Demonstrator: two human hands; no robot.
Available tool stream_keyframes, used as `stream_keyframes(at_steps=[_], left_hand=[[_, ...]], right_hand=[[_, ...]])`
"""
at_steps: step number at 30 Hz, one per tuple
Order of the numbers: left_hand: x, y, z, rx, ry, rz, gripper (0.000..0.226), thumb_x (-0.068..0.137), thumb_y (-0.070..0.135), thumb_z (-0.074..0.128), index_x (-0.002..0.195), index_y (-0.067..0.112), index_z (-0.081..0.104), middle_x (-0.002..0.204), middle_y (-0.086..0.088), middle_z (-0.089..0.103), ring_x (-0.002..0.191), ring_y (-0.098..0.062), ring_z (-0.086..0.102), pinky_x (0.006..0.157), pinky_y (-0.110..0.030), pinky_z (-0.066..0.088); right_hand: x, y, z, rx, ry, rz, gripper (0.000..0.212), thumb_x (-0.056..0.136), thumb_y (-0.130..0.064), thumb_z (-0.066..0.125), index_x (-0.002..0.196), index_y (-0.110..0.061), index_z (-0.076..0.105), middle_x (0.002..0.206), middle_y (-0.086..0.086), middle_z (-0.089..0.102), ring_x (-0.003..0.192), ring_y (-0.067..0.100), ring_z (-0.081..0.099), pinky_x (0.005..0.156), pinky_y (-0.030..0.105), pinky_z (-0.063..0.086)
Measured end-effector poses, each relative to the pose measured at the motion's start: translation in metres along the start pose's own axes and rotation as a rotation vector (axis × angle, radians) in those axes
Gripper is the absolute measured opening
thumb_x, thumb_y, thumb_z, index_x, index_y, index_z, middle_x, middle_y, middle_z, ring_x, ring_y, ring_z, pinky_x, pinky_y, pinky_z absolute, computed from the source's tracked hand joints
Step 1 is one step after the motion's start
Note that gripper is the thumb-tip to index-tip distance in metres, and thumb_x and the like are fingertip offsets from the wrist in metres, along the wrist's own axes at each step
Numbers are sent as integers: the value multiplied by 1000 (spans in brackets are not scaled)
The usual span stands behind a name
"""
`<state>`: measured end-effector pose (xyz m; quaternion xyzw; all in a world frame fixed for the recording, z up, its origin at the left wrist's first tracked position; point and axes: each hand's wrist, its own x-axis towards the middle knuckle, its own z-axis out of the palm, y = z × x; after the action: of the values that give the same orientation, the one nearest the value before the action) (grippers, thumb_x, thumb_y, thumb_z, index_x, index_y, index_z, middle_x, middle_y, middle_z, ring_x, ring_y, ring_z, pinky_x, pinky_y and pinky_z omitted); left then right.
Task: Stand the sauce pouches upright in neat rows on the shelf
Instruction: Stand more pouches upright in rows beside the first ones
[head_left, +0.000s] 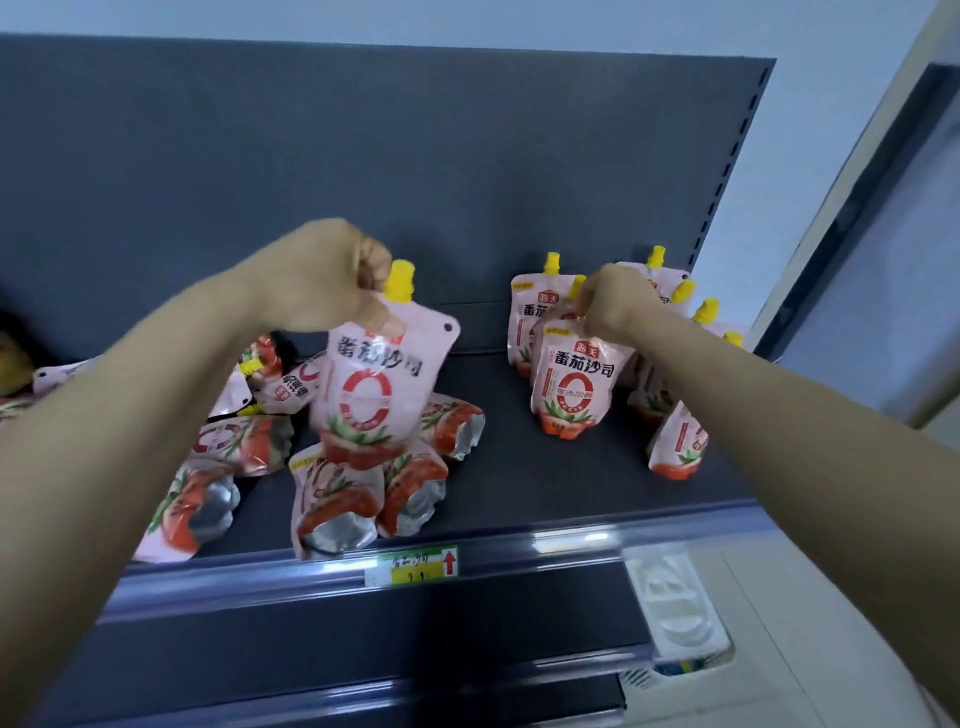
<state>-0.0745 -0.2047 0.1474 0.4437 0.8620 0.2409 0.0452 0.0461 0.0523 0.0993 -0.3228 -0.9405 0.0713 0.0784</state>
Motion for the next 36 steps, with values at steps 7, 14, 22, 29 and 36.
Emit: stream_keyframes(at_steps=[7, 14, 22, 29, 36], left_hand=[[32, 72, 84, -236, 51, 38, 29, 63, 17, 84, 57, 10, 57, 58, 0, 60, 56, -14, 54, 55, -22, 45], [53, 98, 165, -228, 50, 5, 37, 71, 14, 77, 49, 17, 47, 69, 1, 63, 84, -21, 63, 71, -30, 49], [56, 100, 157, -234, -56, 55, 15, 78, 15, 72, 79, 4, 62, 75, 14, 55, 84, -12, 54, 66, -21, 39], [25, 97, 108, 77, 117, 142, 50, 82, 29, 66, 127, 15, 48, 124, -6, 54, 113, -25, 52, 98, -40, 42], [-3, 94, 57, 427, 429, 218, 54, 84, 32, 63, 131, 14, 44, 128, -7, 50, 119, -29, 44, 109, -38, 18]], right_hand=[[-12, 17, -28, 40, 59, -48, 28, 84, 4, 51, 104, 3, 69, 110, 19, 69, 105, 34, 62, 88, 39, 55], [-32, 36, -45, 144, 143, -75, 30, 84, 2, 51, 102, -8, 73, 111, 12, 71, 107, 30, 62, 89, 31, 50], [-46, 36, -45, 102, 137, -143, 28, 87, -3, 49, 104, -8, 70, 109, 13, 71, 105, 30, 61, 87, 37, 53], [-55, 21, -50, -58, 132, -260, 31, 91, -19, 54, 121, -13, 58, 117, 13, 65, 107, 34, 59, 88, 42, 50], [-65, -17, -66, -156, 303, -446, 39, 91, -32, 55, 125, -12, 53, 125, 7, 59, 120, 30, 49, 94, 40, 39]])
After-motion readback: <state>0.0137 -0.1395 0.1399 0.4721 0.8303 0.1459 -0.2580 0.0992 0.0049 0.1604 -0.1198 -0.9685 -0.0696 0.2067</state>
